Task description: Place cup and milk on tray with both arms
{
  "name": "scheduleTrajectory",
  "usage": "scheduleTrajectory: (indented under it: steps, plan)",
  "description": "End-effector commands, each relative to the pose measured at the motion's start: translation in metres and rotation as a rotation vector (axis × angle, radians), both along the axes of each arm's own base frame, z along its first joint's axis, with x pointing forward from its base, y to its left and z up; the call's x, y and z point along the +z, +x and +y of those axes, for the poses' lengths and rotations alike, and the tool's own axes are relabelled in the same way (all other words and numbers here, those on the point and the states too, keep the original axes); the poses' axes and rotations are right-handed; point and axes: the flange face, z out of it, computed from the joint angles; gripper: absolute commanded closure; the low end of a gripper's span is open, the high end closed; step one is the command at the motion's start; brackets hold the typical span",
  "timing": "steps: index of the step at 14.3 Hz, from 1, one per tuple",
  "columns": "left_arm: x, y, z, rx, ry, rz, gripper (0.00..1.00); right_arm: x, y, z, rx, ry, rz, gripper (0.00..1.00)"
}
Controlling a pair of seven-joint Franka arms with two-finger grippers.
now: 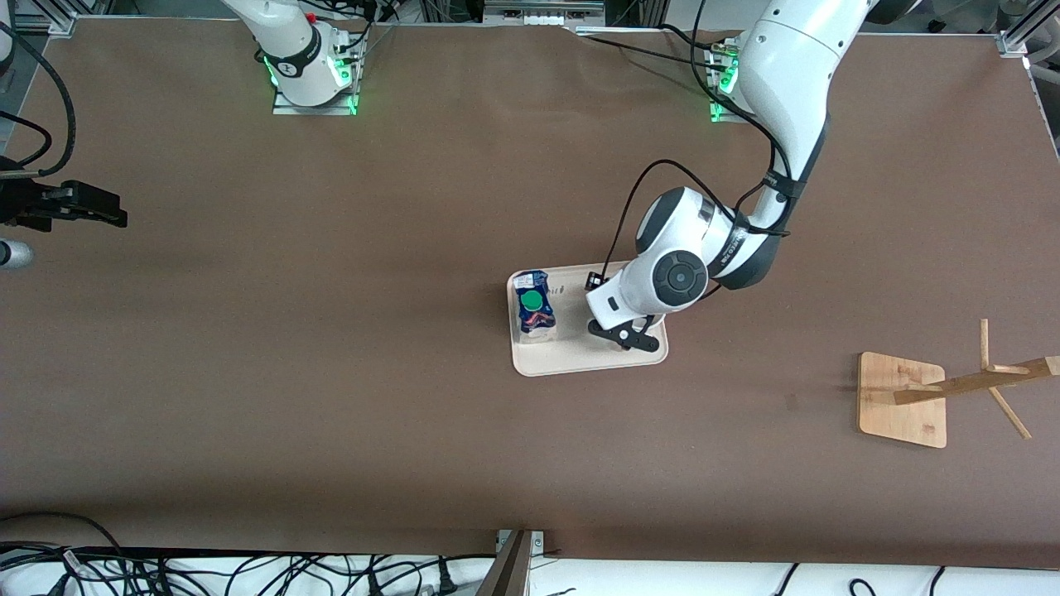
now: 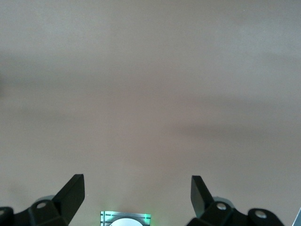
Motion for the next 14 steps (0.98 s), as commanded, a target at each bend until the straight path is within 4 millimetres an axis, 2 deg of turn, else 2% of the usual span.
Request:
scheduleTrajectory:
  steps: [1, 2, 3, 4, 7, 8, 9, 13, 14]
  plan:
    - [0.026, 0.009, 0.010, 0.038, -0.011, -0.017, 0.00, 0.005, -0.006, 0.002, -0.014, 0.011, 0.003, 0.00]
    - [0.041, 0.011, 0.018, 0.048, -0.011, -0.036, 0.00, 0.005, -0.006, 0.002, -0.013, 0.008, 0.003, 0.00]
    - [0.064, 0.016, 0.032, 0.063, -0.007, -0.052, 0.00, 0.005, -0.006, 0.002, -0.013, 0.008, 0.003, 0.00]
    - [0.086, 0.020, 0.051, 0.079, 0.003, -0.053, 0.00, 0.005, -0.006, 0.002, -0.011, 0.010, 0.003, 0.00]
    - [0.176, 0.030, 0.122, 0.162, -0.011, -0.115, 0.00, 0.004, -0.005, 0.003, -0.011, 0.011, 0.005, 0.00]
    - [0.196, 0.032, 0.147, 0.197, -0.019, -0.139, 0.00, 0.004, -0.005, 0.003, -0.010, 0.011, 0.003, 0.00]
    - [0.220, 0.030, 0.172, 0.229, -0.025, -0.164, 0.00, 0.004, -0.005, 0.003, -0.010, 0.011, 0.003, 0.00]
    - [0.285, -0.004, 0.241, 0.277, 0.035, -0.196, 0.00, 0.004, -0.005, 0.004, -0.010, 0.013, 0.005, 0.00]
    - [0.300, -0.014, 0.253, 0.274, 0.071, -0.225, 0.00, 0.004, -0.005, 0.004, -0.014, 0.014, 0.003, 0.00]
